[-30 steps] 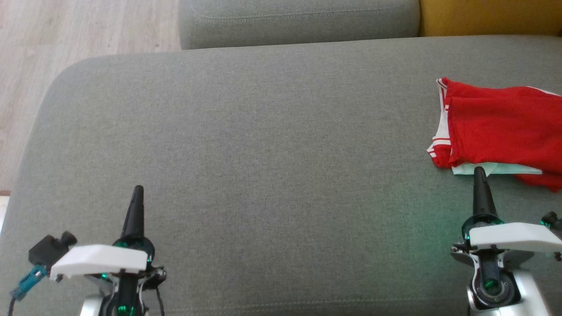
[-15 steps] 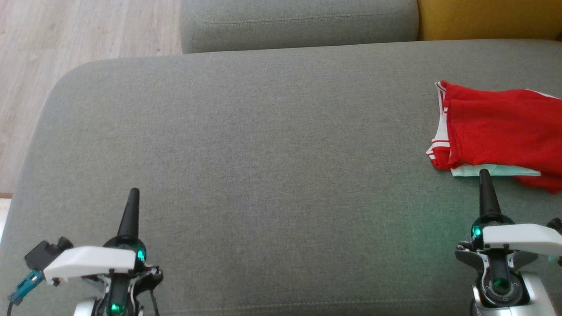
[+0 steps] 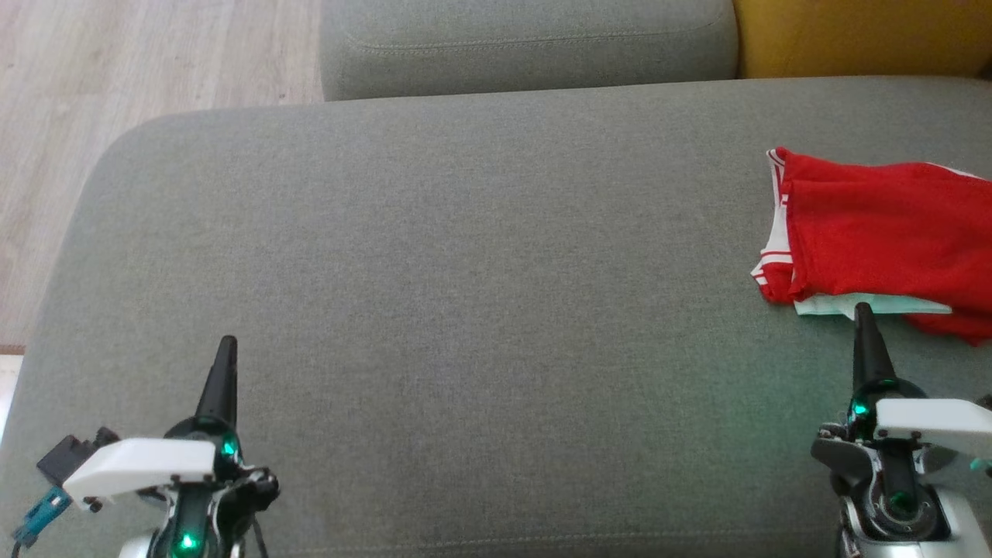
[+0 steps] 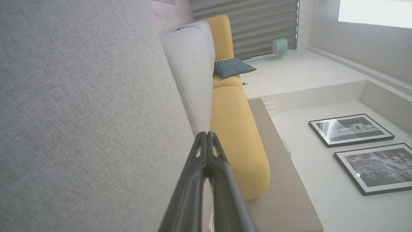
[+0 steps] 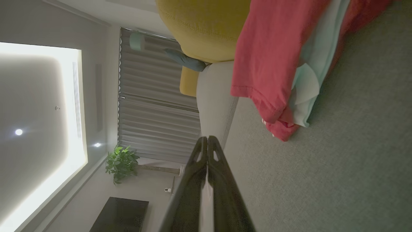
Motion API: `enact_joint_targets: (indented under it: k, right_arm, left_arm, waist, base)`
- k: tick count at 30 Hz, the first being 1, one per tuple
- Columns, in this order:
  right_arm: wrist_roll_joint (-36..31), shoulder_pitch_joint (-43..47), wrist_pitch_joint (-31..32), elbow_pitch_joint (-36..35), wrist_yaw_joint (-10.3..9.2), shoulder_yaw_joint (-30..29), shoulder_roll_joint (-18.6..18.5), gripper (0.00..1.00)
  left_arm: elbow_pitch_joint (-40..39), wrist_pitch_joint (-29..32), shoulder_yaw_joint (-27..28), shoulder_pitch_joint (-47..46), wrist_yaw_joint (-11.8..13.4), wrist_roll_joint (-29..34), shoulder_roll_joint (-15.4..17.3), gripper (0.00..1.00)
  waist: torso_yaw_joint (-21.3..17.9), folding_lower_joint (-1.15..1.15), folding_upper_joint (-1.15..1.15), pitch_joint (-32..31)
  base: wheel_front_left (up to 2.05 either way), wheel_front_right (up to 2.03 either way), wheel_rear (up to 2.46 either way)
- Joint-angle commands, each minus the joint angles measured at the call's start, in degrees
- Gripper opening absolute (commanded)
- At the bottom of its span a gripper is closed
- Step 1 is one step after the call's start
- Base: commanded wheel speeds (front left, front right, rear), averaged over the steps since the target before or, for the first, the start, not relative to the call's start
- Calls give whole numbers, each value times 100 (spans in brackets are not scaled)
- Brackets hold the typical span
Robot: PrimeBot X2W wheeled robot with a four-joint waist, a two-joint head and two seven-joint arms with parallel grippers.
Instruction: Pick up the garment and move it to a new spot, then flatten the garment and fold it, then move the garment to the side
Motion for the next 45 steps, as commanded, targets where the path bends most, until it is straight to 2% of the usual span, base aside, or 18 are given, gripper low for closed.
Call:
enact_joint_targets:
  k: [1,20,45]
  right_arm:
    - [243,-106,79,-197,18,71,-98,0]
    - [1403,-78,387,-199,21,-74,-91,0]
    - [1360,-83,428,-196,21,-125,-55,0]
  left_arm:
    - [-128,62,256,-345,-53,-213,108,0]
    - [22,375,492,-390,-85,-1244,114,0]
    - [25,422,550,-394,-85,-1195,73,0]
  waist:
    - [1,0,0,-12]
    - [9,0,0,-101]
    - [9,0,0,-102]
  base:
    - [0,0,0]
    - [0,0,0]
    - [0,0,0]
